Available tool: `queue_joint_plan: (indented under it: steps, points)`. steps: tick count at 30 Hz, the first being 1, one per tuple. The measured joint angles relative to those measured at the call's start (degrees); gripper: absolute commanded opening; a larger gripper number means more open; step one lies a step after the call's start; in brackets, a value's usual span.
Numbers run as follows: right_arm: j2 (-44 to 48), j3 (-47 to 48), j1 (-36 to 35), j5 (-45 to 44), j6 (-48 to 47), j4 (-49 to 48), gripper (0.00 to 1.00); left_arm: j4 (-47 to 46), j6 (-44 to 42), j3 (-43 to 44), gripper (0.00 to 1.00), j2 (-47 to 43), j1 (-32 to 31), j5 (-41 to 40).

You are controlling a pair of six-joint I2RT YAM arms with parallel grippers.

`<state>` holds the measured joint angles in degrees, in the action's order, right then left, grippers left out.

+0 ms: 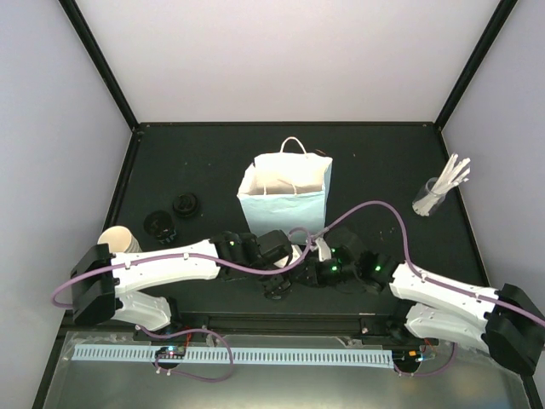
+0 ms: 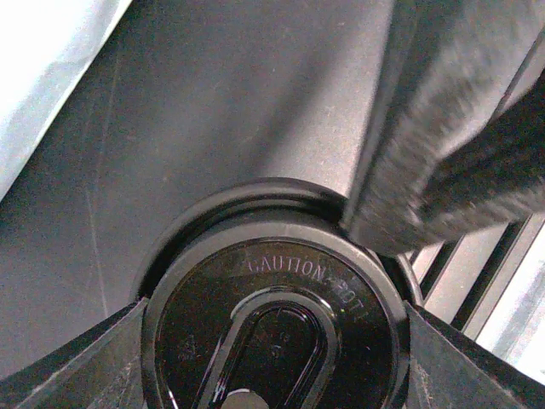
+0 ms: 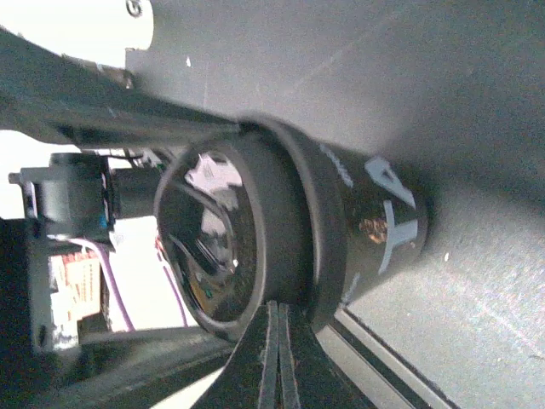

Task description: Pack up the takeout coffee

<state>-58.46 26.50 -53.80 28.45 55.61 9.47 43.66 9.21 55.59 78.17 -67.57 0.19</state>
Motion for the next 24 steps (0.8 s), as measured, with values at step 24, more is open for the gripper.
queue_joint_plan:
  steps: [24]
  points:
    - [-0.2,0.8,2.6,-2.9,-0.5,0.1,0.01,-4.6,1.5,-2.8,0.69,-1.7,0.0,0.3]
